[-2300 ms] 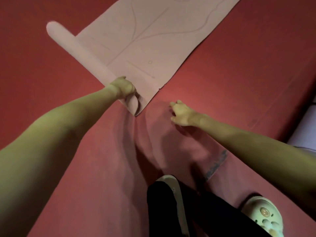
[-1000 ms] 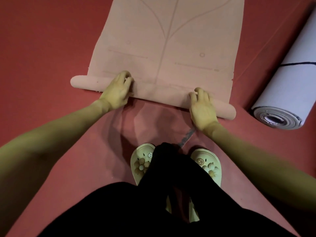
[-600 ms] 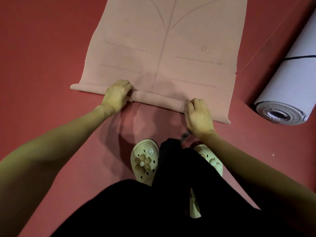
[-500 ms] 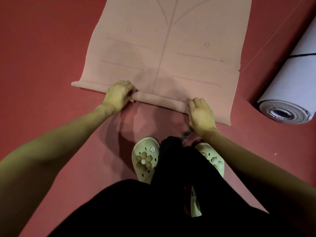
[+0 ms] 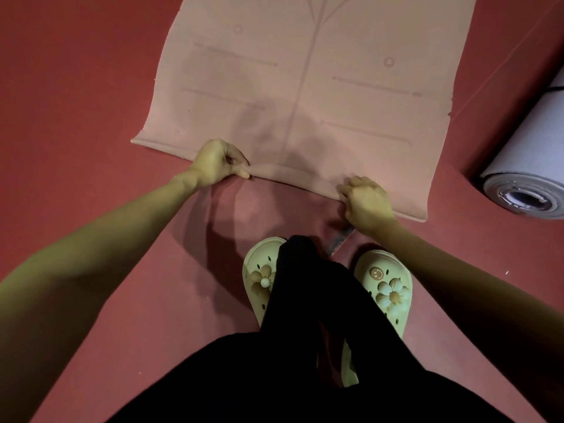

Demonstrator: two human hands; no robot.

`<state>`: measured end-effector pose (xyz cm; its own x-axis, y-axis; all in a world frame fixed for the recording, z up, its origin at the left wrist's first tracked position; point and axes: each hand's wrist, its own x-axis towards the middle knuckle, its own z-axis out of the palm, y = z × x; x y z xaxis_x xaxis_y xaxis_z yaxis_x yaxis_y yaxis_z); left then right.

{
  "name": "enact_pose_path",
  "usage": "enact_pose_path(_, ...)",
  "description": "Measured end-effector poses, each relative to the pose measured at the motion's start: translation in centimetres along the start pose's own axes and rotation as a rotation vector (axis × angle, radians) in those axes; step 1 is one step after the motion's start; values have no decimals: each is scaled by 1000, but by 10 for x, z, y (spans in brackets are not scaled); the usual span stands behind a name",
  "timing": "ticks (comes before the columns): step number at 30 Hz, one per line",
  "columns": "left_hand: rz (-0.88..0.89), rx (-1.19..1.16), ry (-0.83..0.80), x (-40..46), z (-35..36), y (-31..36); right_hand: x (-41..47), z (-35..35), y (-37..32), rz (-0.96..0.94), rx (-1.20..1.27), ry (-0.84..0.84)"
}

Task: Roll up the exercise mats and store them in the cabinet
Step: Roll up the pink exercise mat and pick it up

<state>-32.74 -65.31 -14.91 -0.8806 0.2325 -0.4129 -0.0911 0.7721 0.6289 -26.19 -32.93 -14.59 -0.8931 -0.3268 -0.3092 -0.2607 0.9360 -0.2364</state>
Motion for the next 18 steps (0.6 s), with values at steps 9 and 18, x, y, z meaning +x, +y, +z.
enact_pose_path(9,-184,-223,-13,12,-3,-4,11,-8,6,210,59,-92)
enact_pose_path(18,-379,-12,163,33,-8,22,14,-6,-4,176,-33,82)
